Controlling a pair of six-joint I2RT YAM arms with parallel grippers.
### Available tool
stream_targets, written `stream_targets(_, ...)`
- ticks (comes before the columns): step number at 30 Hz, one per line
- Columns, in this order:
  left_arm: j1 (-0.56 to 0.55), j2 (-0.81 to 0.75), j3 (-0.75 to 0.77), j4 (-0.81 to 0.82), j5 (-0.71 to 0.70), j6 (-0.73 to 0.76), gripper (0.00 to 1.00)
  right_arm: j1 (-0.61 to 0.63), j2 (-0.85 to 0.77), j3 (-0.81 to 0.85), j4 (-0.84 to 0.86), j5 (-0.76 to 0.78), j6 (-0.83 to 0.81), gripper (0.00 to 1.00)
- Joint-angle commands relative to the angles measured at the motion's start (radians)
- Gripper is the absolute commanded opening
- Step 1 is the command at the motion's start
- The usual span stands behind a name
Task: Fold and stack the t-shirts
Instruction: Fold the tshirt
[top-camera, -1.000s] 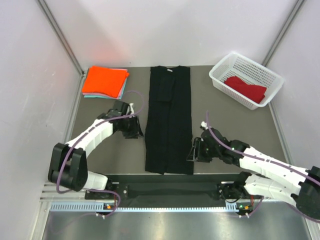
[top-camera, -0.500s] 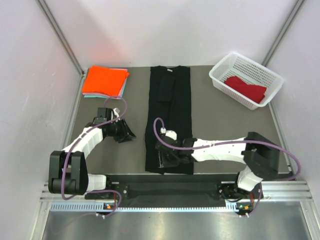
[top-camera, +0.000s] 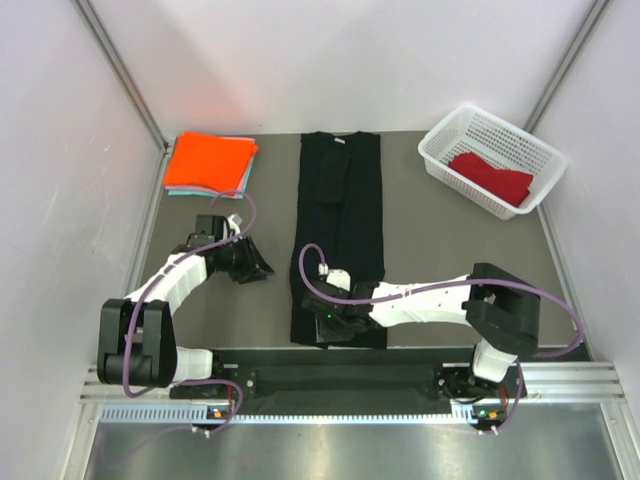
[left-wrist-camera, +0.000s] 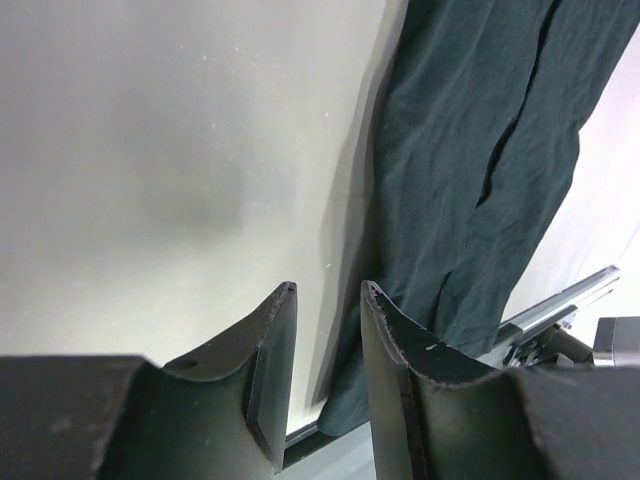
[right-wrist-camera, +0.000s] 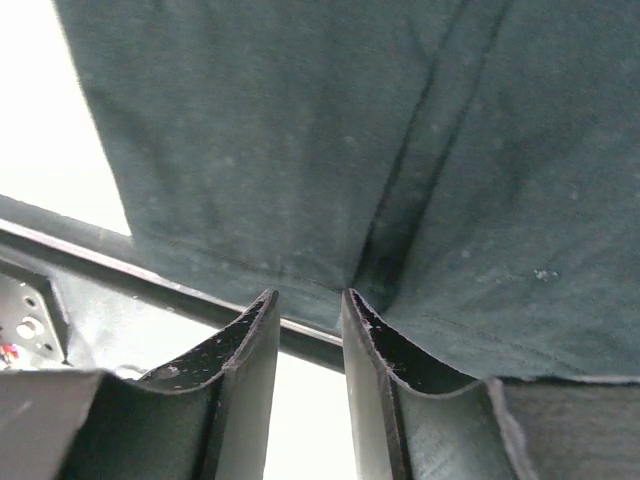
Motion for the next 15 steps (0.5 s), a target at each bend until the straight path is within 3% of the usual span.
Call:
stream_targets(1,0.004,-0.015,0.013,0.020,-0.005,0.040,0.37,0.016,0.014,0.039,-0.030,0.034,0.031,0.32)
stream_targets(8,0.004,-0.029,0.028,-0.009,-0.039,0.056,0.37,0.016,0.031,0.048,-0.056,0.051,0.031,0.22)
stream_targets(15,0.004,-0.035,0.022,0.000,-0.040,0.051,0.36,0.018,0.040,0.044,-0.047,0.043,0.034,0.20)
